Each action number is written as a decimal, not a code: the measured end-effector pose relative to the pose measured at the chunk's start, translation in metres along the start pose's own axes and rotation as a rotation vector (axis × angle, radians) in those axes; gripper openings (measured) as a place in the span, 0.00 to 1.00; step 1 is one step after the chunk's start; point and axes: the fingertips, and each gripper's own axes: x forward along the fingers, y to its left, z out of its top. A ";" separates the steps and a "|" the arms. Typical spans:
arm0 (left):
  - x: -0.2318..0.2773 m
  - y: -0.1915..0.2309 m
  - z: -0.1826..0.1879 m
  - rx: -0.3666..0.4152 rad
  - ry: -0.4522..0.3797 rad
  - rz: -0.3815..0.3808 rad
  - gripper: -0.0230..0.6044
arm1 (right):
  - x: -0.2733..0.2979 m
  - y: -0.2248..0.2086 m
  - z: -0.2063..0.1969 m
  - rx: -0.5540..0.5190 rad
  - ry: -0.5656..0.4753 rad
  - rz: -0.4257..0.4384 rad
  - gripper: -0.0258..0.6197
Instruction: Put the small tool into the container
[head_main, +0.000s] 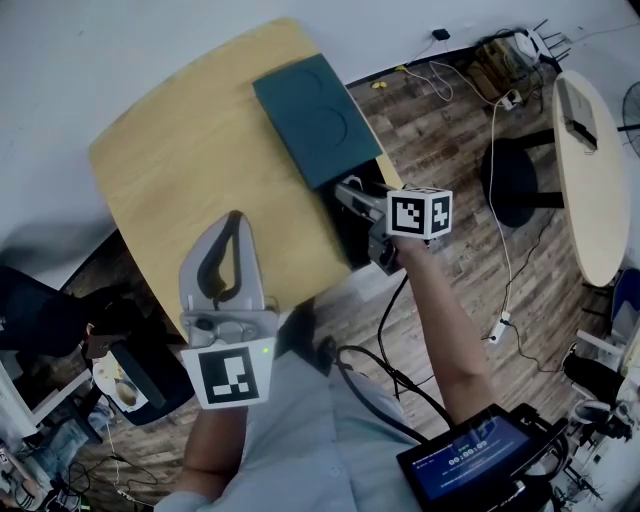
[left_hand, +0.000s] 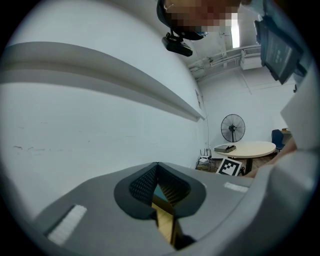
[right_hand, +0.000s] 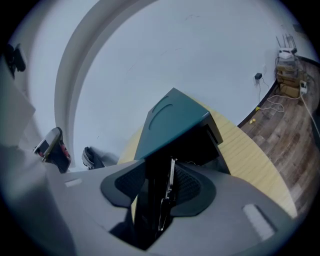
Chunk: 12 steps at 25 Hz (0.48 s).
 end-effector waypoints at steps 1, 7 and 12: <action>0.000 0.001 0.001 0.001 -0.003 0.000 0.05 | 0.000 0.000 0.001 0.007 -0.003 0.010 0.29; -0.001 0.007 0.000 -0.013 -0.003 0.013 0.05 | 0.001 0.000 0.003 -0.032 0.032 -0.015 0.26; -0.002 0.010 -0.001 -0.018 -0.002 0.020 0.05 | 0.000 -0.002 0.000 -0.072 0.067 -0.021 0.27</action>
